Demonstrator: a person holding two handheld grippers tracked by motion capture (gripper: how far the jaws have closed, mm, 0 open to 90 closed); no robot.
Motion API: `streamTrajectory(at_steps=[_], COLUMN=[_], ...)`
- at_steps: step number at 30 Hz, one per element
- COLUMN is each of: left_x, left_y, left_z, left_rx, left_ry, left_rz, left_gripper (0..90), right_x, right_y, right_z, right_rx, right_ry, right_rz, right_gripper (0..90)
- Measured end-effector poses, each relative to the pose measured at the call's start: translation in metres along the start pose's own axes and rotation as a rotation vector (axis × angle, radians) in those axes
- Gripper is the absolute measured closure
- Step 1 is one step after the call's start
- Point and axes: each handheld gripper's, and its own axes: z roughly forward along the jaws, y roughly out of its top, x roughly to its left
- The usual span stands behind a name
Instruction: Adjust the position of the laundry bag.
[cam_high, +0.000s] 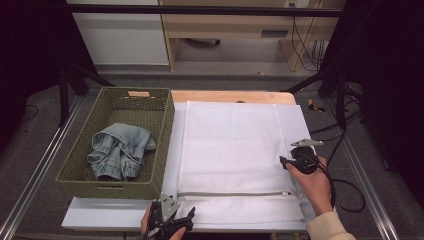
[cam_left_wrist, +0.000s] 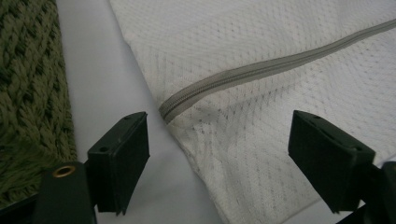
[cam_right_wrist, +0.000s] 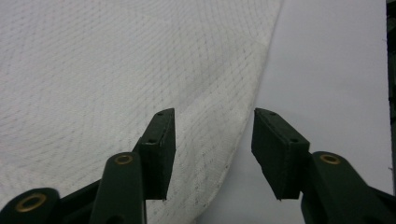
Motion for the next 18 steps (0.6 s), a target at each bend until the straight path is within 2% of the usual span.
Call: streamTrajectory(at_steps=[8, 12, 15, 16, 17, 18], left_x=[0.005, 0.0049, 0.0045, 0.0042, 0.0044, 0.0048], left_y=[-0.0028, -0.0053, -0.0056, -0.0061, -0.0064, -0.0072], left_z=[-0.0038, -0.0026, -0.0012, -0.0004, -0.0001, 0.0002], left_rx=[-0.005, 0.012, 0.027, 0.032, 0.037, 0.041], left_ry=[0.03, 0.022, 0.0, -0.006, -0.011, -0.019], left_rz=[-0.01, -0.001, 0.011, 0.01, 0.011, 0.011], left_gripper=[36.3, 44.4, 51.4, 56.6, 56.6, 61.5], right_x=[-0.0009, -0.0012, -0.0014, -0.0009, -0.0009, 0.0001], right_y=[-0.0043, -0.0046, -0.0049, -0.0052, -0.0052, -0.0055], right_z=[0.0088, 0.0106, 0.0111, 0.0115, 0.0115, 0.0115], right_rx=[0.026, 0.036, 0.041, 0.05, 0.05, 0.054], right_ry=[0.006, 0.003, 0.001, 0.001, 0.001, 0.0], right_rz=[0.022, 0.012, 0.003, -0.006, -0.006, -0.021], right_gripper=[58.0, 63.9, 71.8, 77.9, 77.9, 85.0])
